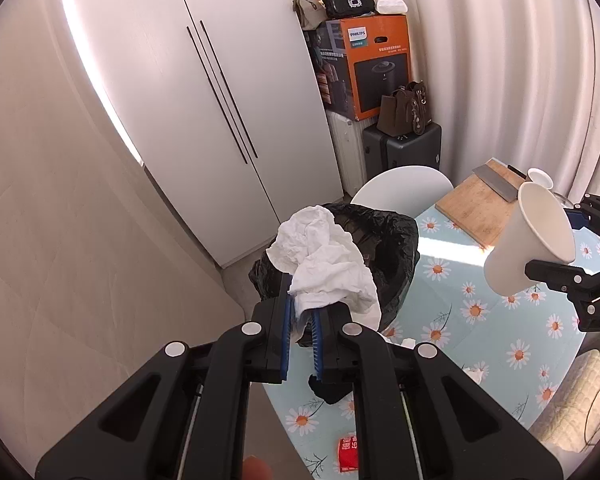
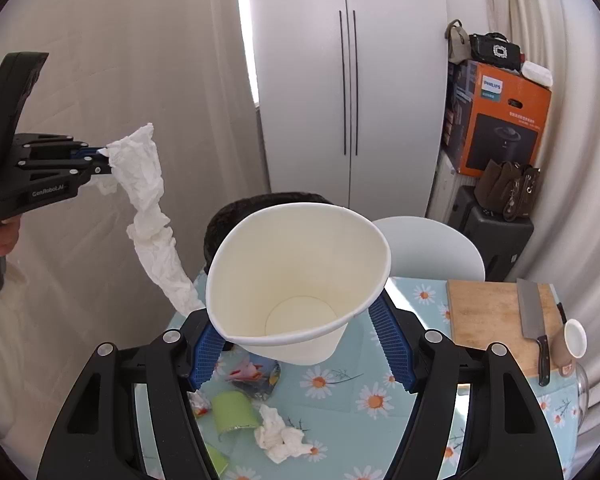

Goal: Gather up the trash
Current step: 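Lift the paper cup and tissue and carry both over the black bin, then open both tools to drop the paper cup and tissue into the bin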

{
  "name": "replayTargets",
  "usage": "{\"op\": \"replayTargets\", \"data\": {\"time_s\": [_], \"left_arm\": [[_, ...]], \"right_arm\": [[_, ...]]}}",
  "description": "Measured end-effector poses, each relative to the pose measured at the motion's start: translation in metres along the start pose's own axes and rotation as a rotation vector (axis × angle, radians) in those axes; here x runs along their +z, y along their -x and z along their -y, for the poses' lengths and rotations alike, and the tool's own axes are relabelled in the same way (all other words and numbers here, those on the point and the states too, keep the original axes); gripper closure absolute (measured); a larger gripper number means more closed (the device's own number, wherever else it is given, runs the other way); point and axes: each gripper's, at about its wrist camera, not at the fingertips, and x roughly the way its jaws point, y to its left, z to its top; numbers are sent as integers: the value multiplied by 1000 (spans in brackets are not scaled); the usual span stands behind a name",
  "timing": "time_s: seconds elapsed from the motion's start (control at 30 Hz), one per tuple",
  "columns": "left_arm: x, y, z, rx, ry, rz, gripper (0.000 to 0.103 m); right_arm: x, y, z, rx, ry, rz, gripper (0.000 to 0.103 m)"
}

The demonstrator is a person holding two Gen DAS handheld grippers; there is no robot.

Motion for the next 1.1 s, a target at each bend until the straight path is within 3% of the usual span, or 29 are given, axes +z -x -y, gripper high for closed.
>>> {"op": "replayTargets", "data": {"time_s": [0.3,0.57,0.87,1.1], "left_arm": [[31,-17,-37,48,38,13,93],[43,-69,-46,55,31,-21,93],[22,-161,-30,-29,20,-185,93],[0,-209,-21,-103,45,-276,93]], "right_arm": [[51,-40,-5,59,48,33,39],[77,-122,-5,147,87,-45,39],[61,-213,3,214,72,-182,39],[35,-262,3,246,55,-275,39]]}}
